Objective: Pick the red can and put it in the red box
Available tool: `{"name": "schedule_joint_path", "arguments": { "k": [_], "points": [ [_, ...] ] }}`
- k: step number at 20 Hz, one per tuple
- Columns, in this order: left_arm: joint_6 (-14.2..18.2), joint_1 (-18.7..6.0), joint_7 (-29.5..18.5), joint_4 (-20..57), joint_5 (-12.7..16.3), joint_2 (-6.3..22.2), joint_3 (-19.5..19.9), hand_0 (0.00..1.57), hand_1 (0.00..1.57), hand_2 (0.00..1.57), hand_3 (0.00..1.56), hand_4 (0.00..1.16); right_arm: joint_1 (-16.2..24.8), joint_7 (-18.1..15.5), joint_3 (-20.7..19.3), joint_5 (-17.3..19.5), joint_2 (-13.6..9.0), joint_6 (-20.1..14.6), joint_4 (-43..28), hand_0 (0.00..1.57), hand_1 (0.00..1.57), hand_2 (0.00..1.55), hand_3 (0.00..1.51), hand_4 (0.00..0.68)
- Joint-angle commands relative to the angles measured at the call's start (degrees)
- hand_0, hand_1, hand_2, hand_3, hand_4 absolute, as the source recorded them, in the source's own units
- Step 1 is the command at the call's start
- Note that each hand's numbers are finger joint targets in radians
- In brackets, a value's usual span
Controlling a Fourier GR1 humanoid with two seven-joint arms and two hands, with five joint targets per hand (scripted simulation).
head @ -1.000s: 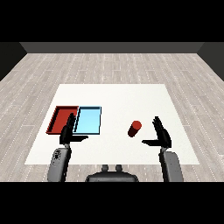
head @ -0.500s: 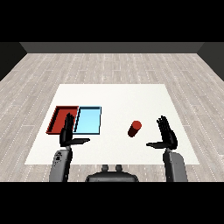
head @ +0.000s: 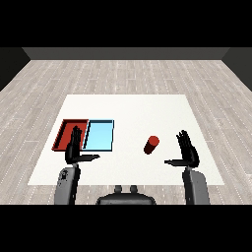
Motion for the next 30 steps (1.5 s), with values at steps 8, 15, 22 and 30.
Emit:
{"name": "schedule_joint_path", "arguments": {
  "k": [8, 15, 22, 30],
  "points": [
    [1.2, 2.9, 0.4, -3.0, -1.6, -2.5, -3.0, 0.0, 0.0, 0.0, 0.0, 0.0, -6.1, -2.5, -0.2, 1.5, 0.7, -1.0, 8.7, 0.0, 0.0, 0.0, 0.0, 0.0],
    [-0.6, -1.9, 0.3, 1.6, 2.0, -0.4, 0.9, 0.0, 0.0, 0.0, 0.0, 0.0, -8.1, -4.5, -1.7, -0.8, -0.1, 1.7, 15.7, 0.0, 0.0, 0.0, 0.0, 0.0],
    [-0.1, -1.8, -0.1, 1.0, 1.2, -0.4, 0.4, 0.0, 0.0, 0.0, 0.0, 0.0, -15.0, -5.5, 1.0, 1.3, 3.3, -2.7, 24.0, 0.0, 0.0, 0.0, 0.0, 0.0],
    [-2.6, -0.6, 0.7, 0.7, 4.5, 1.4, 3.1, 0.0, 0.0, 0.0, 0.0, 0.0, -9.4, -8.3, 5.2, 1.6, 7.4, -2.9, 21.3, 0.0, 0.0, 0.0, 0.0, 0.0]
  ]
}}
